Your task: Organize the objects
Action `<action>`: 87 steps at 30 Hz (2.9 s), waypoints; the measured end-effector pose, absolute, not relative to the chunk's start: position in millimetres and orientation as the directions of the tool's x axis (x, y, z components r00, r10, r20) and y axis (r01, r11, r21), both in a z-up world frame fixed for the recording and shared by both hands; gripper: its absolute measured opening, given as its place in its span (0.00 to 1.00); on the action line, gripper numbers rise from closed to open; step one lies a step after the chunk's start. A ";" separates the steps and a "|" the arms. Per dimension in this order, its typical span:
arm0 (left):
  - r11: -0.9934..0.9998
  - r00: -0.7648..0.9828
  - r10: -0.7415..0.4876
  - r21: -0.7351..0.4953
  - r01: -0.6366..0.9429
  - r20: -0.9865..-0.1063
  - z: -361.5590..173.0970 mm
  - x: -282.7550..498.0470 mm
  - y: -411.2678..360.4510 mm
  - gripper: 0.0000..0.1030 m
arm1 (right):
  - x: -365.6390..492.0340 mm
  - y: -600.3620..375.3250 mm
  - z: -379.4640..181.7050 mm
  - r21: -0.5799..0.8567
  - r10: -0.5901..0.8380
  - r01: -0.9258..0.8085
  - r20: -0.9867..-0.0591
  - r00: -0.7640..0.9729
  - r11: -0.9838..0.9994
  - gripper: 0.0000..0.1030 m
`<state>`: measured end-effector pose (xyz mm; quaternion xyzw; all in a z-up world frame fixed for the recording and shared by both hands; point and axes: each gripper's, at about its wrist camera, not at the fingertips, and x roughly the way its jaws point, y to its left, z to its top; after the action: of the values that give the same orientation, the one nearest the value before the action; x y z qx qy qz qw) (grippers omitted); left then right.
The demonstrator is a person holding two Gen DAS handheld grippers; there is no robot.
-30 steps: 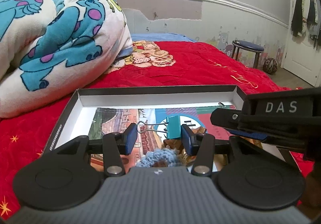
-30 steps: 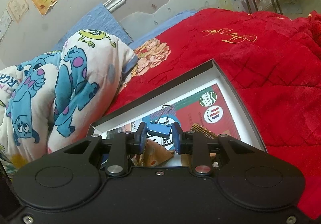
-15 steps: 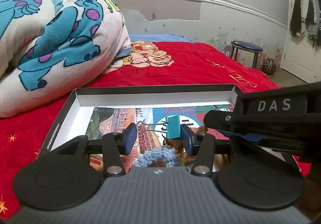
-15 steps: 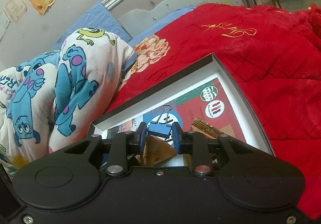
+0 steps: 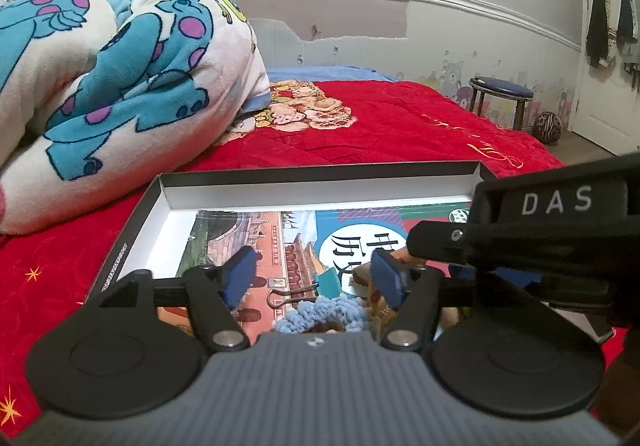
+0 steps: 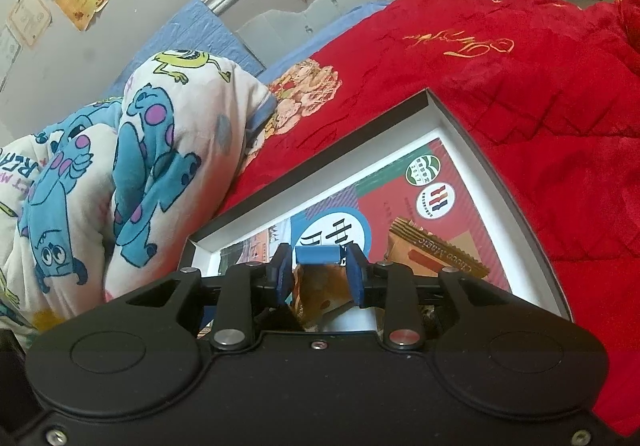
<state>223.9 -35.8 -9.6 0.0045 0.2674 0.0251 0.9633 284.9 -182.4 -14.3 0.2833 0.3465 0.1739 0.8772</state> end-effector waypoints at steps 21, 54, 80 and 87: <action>0.996 0.881 0.086 0.067 -0.062 -0.465 31.2 170.8 -28.8 1.00 | 231.8 -180.5 58.2 0.591 0.556 -0.286 -0.343 0.757 0.754 0.81; 0.996 0.847 0.038 -0.053 -0.078 -0.530 44.1 45.8 16.0 1.00 | 64.9 -222.4 53.4 0.211 0.178 -0.114 -0.314 0.933 0.971 1.00; 0.991 0.739 0.002 -0.096 -0.091 -0.673 4.1 57.2 21.8 1.00 | 70.6 -174.4 17.8 -0.039 0.138 -0.179 -0.486 0.863 0.983 1.00; 0.993 0.661 0.034 -0.050 -0.108 -0.750 -29.3 75.5 18.4 1.00 | 96.5 -166.8 -9.4 -0.069 0.093 -0.166 -0.596 0.798 0.984 1.00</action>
<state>75.6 18.4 -29.3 -0.0453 0.4101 0.0391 0.9101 96.5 -166.8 -9.4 -0.0590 0.3105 0.0685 0.9463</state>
